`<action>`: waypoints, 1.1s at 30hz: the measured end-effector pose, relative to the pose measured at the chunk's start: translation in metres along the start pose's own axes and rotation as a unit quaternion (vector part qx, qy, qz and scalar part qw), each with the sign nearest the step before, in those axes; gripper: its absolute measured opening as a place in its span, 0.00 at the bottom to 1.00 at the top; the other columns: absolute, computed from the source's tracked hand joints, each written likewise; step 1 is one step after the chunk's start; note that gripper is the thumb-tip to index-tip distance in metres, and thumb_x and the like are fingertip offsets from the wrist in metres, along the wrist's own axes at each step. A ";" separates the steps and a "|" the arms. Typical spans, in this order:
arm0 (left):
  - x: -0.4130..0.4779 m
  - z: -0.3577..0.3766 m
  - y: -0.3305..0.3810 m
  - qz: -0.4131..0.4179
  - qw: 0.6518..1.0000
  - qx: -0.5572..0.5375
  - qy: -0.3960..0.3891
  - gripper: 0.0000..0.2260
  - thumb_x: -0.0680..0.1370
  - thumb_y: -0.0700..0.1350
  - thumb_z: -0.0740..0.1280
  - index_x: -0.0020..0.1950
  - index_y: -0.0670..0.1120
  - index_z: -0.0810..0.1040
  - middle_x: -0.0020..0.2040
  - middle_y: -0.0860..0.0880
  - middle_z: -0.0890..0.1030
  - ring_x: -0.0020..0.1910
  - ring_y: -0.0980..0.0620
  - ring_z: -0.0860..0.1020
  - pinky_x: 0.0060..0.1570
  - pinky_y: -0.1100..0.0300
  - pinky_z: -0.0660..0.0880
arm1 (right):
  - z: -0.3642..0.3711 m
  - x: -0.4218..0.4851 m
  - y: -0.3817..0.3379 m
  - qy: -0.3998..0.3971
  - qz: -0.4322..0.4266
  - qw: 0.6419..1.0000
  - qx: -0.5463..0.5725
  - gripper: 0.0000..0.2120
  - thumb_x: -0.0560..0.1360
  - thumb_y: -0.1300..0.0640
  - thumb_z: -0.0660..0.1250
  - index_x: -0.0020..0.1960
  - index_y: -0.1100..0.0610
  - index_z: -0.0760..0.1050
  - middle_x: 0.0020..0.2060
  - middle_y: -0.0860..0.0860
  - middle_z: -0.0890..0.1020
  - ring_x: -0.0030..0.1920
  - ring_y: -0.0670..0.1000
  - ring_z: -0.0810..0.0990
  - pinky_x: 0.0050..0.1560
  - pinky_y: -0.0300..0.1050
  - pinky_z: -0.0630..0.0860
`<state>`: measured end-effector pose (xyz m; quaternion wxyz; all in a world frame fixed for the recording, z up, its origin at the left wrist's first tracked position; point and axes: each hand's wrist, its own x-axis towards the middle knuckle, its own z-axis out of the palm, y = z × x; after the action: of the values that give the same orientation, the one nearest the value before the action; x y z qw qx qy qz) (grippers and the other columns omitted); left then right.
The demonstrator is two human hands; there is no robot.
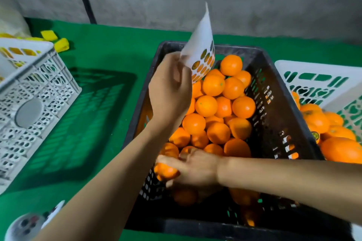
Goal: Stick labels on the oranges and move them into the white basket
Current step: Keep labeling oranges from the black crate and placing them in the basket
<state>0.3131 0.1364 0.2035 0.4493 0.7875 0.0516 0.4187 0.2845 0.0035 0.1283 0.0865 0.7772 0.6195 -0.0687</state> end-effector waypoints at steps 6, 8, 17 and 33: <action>0.006 -0.003 -0.003 -0.097 0.981 -0.134 0.102 0.06 0.79 0.40 0.58 0.50 0.41 0.74 0.36 0.55 0.72 0.35 0.60 0.69 0.37 0.60 0.65 | -0.024 -0.041 0.053 0.126 0.248 0.960 0.020 0.36 0.62 0.38 0.75 0.68 0.42 0.70 0.77 0.60 0.56 0.49 0.64 0.81 0.35 0.49 0.76; 0.002 0.000 0.001 -0.091 0.984 -0.125 0.084 0.08 0.80 0.40 0.58 0.54 0.41 0.76 0.40 0.55 0.74 0.38 0.59 0.71 0.39 0.61 0.67 | -0.029 -0.041 0.078 0.188 0.364 0.909 0.081 0.37 0.64 0.37 0.75 0.69 0.41 0.65 0.77 0.56 0.52 0.52 0.67 0.79 0.42 0.52 0.77; -0.007 0.002 -0.003 -0.075 0.996 -0.053 -0.004 0.05 0.81 0.43 0.60 0.48 0.53 0.71 0.37 0.57 0.73 0.37 0.63 0.72 0.34 0.66 0.63 | -0.053 0.003 0.189 0.179 0.437 0.861 0.189 0.48 0.67 0.33 0.73 0.80 0.41 0.52 0.81 0.51 0.42 0.77 0.63 0.59 0.71 0.63 0.63; -0.007 0.007 -0.003 -0.074 0.994 0.012 -0.082 0.05 0.80 0.41 0.61 0.52 0.45 0.75 0.38 0.53 0.72 0.37 0.55 0.69 0.36 0.54 0.65 | -0.042 -0.021 0.193 0.177 0.317 0.931 0.027 0.40 0.74 0.27 0.50 0.81 0.45 0.50 0.81 0.53 0.50 0.80 0.57 0.47 0.77 0.60 0.43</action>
<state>0.3144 0.1302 0.1953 0.4724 0.8184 0.0780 0.3176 0.4680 -0.0493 0.1833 -0.0290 0.9346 0.3442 0.0844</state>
